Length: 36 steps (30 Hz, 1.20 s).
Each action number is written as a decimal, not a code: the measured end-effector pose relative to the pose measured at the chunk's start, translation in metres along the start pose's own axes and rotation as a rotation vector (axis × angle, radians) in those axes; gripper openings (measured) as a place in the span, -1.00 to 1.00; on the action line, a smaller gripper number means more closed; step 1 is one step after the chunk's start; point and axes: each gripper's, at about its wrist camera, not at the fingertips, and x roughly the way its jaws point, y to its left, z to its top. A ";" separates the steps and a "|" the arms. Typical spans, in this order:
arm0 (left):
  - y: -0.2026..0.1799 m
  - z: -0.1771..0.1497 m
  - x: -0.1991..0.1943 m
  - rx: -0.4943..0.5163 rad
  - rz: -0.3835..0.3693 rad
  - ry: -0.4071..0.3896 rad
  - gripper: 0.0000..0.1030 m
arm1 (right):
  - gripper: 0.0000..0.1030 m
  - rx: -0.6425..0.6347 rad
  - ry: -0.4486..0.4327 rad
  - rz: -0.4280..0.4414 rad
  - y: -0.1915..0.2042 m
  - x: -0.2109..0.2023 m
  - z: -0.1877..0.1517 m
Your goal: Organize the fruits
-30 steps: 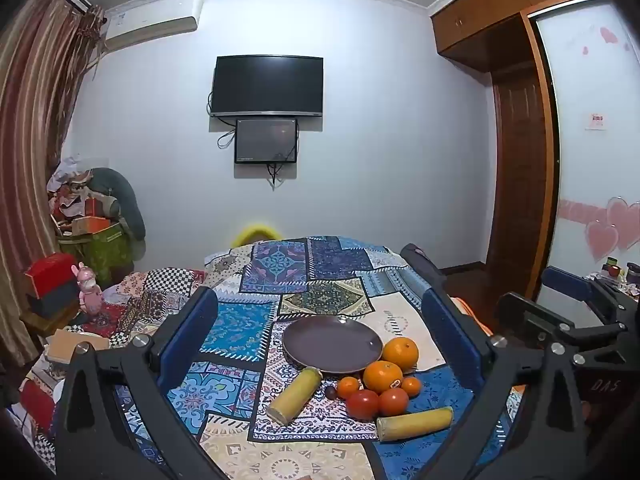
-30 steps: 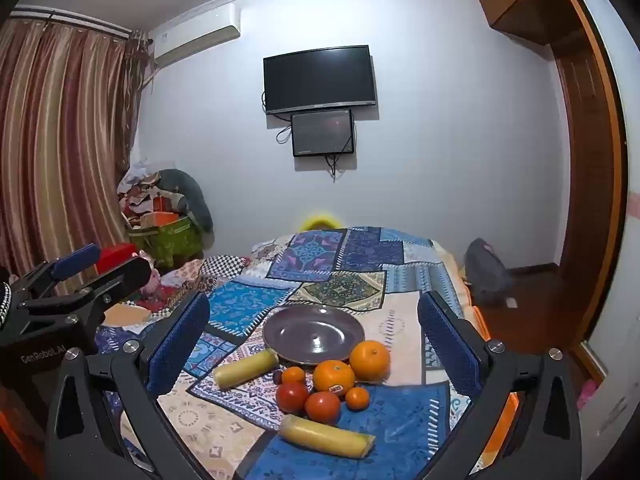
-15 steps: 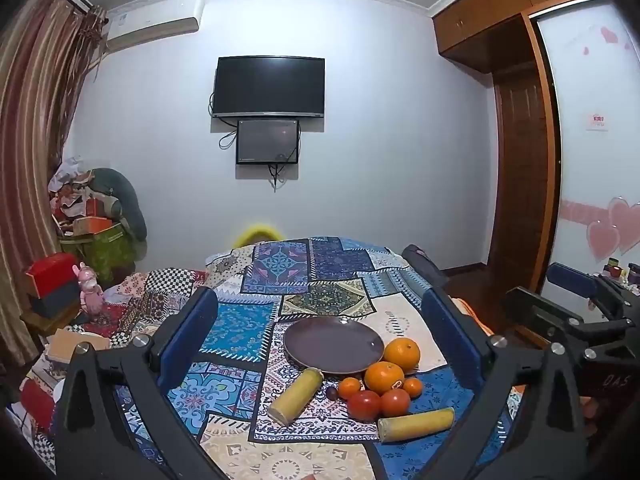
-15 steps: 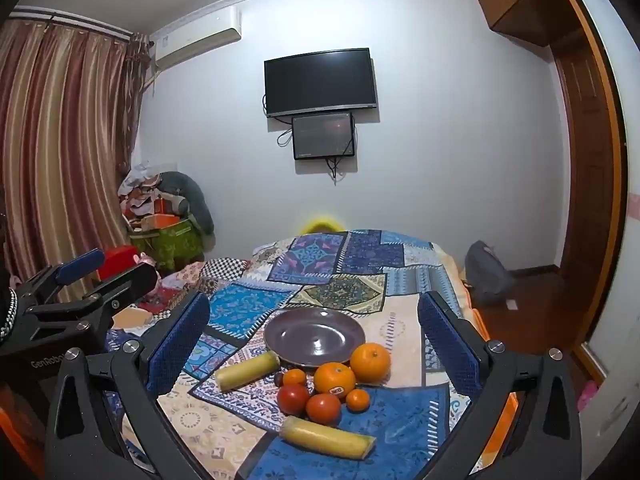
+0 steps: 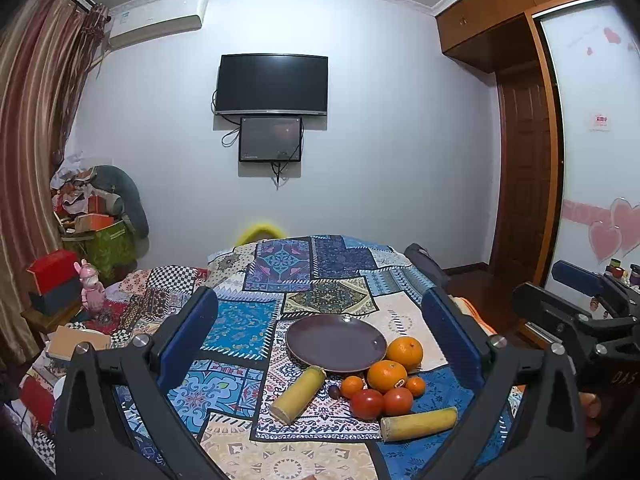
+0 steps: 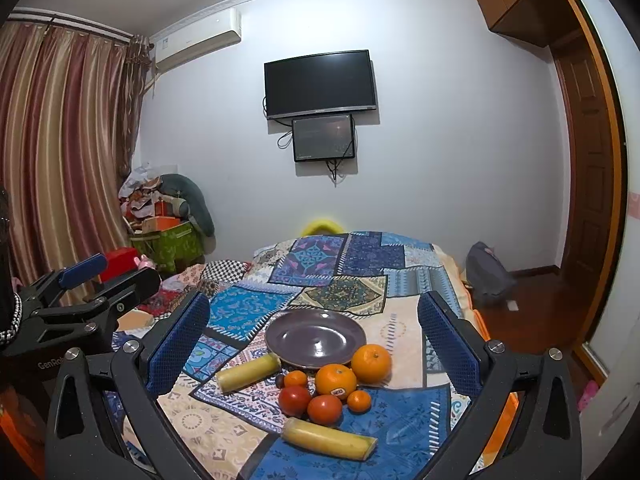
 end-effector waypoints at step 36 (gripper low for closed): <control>-0.002 0.003 -0.002 0.009 -0.001 -0.016 1.00 | 1.00 0.008 0.002 0.001 -0.003 0.006 -0.001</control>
